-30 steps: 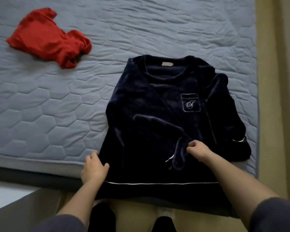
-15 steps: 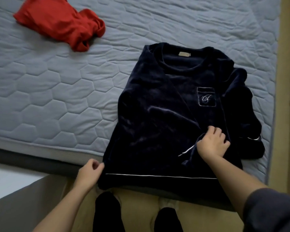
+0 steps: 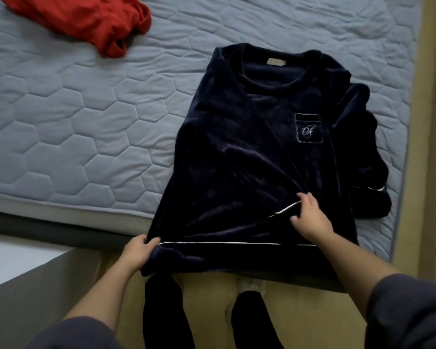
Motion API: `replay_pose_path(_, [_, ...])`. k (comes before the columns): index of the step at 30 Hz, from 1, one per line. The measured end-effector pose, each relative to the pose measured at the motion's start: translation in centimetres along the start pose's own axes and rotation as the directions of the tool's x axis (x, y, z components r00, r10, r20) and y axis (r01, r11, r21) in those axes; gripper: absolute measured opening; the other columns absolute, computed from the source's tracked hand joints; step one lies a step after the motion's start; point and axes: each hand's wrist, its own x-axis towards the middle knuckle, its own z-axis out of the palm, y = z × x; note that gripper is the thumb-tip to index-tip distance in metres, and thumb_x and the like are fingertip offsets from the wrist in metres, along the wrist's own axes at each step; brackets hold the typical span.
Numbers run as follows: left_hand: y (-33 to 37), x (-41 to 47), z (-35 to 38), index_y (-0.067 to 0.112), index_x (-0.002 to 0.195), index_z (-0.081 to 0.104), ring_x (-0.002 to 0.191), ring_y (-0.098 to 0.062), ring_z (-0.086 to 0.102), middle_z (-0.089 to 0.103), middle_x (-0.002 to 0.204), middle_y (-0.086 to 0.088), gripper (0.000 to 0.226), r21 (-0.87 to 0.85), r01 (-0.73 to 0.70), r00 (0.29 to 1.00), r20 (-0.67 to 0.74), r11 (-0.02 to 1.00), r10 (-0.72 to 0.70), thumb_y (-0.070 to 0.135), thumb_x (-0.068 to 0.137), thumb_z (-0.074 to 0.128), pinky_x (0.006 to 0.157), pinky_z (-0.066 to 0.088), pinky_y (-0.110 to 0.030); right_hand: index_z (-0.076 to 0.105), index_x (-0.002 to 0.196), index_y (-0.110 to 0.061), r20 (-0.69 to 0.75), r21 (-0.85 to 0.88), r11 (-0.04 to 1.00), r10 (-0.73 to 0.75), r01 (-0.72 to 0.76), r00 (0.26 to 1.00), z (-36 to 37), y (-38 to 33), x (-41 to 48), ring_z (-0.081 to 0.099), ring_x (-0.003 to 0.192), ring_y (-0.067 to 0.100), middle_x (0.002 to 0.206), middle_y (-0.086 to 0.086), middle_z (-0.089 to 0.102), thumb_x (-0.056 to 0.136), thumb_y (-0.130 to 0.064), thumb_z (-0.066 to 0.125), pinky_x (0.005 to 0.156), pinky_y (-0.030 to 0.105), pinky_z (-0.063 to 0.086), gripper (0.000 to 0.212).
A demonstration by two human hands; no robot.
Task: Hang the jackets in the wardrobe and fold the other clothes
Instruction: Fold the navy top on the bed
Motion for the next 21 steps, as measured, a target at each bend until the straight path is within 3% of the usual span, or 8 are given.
replay_pose_path(3, [-0.9, -0.9, 0.6, 0.010, 0.071, 0.051, 0.084, -0.032, 0.058, 0.063, 0.082, -0.015, 0.030, 0.077, 0.020, 0.993, -0.119, 0.997, -0.011, 0.031, 0.089, 0.063, 0.063, 0.032, -0.032, 0.026, 0.144, -0.018, -0.117, 0.253, 0.956, 0.182, -0.148, 0.976, 0.4, 3.4, -0.8, 0.057, 0.104, 0.036, 0.152, 0.007, 0.023, 0.088, -0.020, 0.055, 0.080, 0.039, 0.045, 0.063])
replay_pose_path(5, [-0.8, -1.6, 1.4, 0.008, 0.091, 0.058, 0.090, -0.030, 0.058, 0.066, 0.097, -0.016, 0.021, 0.145, 0.055, 0.995, -0.096, 0.988, -0.041, 0.028, 0.089, 0.063, 0.066, 0.035, -0.031, 0.028, 0.143, -0.013, -0.025, 0.316, 0.906, 0.305, -0.282, 0.952, 1.1, 5.7, -1.4, 0.051, 0.114, 0.039, 0.147, 0.014, 0.028, 0.088, -0.020, 0.057, 0.092, 0.045, 0.044, 0.063])
replay_pose_path(8, [0.5, -2.5, 3.3, 0.000, 0.124, 0.046, 0.110, -0.038, 0.054, 0.057, 0.122, -0.023, 0.043, 0.165, 0.216, 0.974, -0.110, 0.962, -0.199, 0.028, 0.092, 0.056, 0.081, 0.042, -0.036, 0.033, 0.141, -0.009, -0.042, 0.372, 0.878, 0.341, -0.302, 0.939, 2.3, 8.4, -2.0, 0.042, 0.125, 0.038, 0.144, 0.016, 0.035, 0.086, -0.017, 0.060, 0.099, 0.048, 0.039, 0.062])
replay_pose_path(11, [2.8, -3.9, 5.6, -0.004, 0.136, 0.028, 0.118, -0.041, 0.048, 0.046, 0.134, -0.025, 0.060, 0.166, 0.404, 0.908, -0.187, 0.899, -0.374, 0.028, 0.092, 0.054, 0.094, 0.040, -0.043, 0.031, 0.143, -0.015, -0.138, 0.388, 0.864, 0.398, -0.320, 0.907, 2.9, 10.9, -2.2, 0.028, 0.136, 0.033, 0.151, 0.009, 0.027, 0.086, -0.018, 0.059, 0.106, 0.054, 0.029, 0.064])
replay_pose_path(13, [4.7, -5.0, 7.4, -0.001, 0.135, 0.037, 0.118, -0.037, 0.050, 0.050, 0.131, -0.021, 0.057, 0.286, 0.430, 0.899, -0.223, 0.857, -0.376, 0.030, 0.090, 0.055, 0.094, 0.040, -0.040, 0.026, 0.145, -0.016, -0.072, 0.434, 0.799, 0.491, -0.416, 0.868, 3.0, 13.0, -1.9, 0.026, 0.138, 0.032, 0.153, 0.009, 0.023, 0.087, -0.020, 0.058, 0.108, 0.054, 0.025, 0.067])
replay_pose_path(16, [7.7, -7.1, 10.0, 0.009, 0.116, 0.060, 0.107, -0.030, 0.057, 0.061, 0.117, -0.012, 0.037, 0.543, 0.326, 0.945, -0.220, 0.774, -0.243, 0.033, 0.091, 0.048, 0.085, 0.044, -0.032, 0.039, 0.138, -0.003, 0.150, 0.423, 0.761, 0.476, -0.491, 0.866, 3.3, 16.7, -1.6, 0.049, 0.119, 0.040, 0.133, 0.024, 0.049, 0.089, -0.015, 0.056, 0.095, 0.044, 0.041, 0.053])
replay_pose_path(18, [9.7, -8.2, 11.5, 0.012, 0.110, 0.063, 0.103, -0.028, 0.059, 0.062, 0.112, -0.009, 0.034, 0.617, 0.254, 0.967, -0.180, 0.745, -0.181, 0.035, 0.092, 0.045, 0.083, 0.046, -0.030, 0.057, 0.118, 0.005, 0.219, 0.389, 0.794, 0.413, -0.467, 0.884, 3.1, 18.8, -2.1, 0.059, 0.103, 0.039, 0.112, 0.025, 0.062, 0.089, -0.013, 0.058, 0.083, 0.039, 0.047, 0.035])
replay_pose_path(21, [12.6, -9.7, 13.3, 0.014, 0.107, 0.060, 0.097, -0.027, 0.062, 0.064, 0.106, -0.008, 0.030, 0.641, 0.175, 0.984, -0.139, 0.748, -0.111, 0.034, 0.090, 0.045, 0.083, 0.049, -0.030, 0.064, 0.106, 0.004, 0.286, 0.410, 0.778, 0.385, -0.475, 0.877, 3.0, 21.0, -2.9, 0.062, 0.096, 0.035, 0.106, 0.020, 0.067, 0.087, -0.013, 0.062, 0.074, 0.032, 0.046, 0.026])
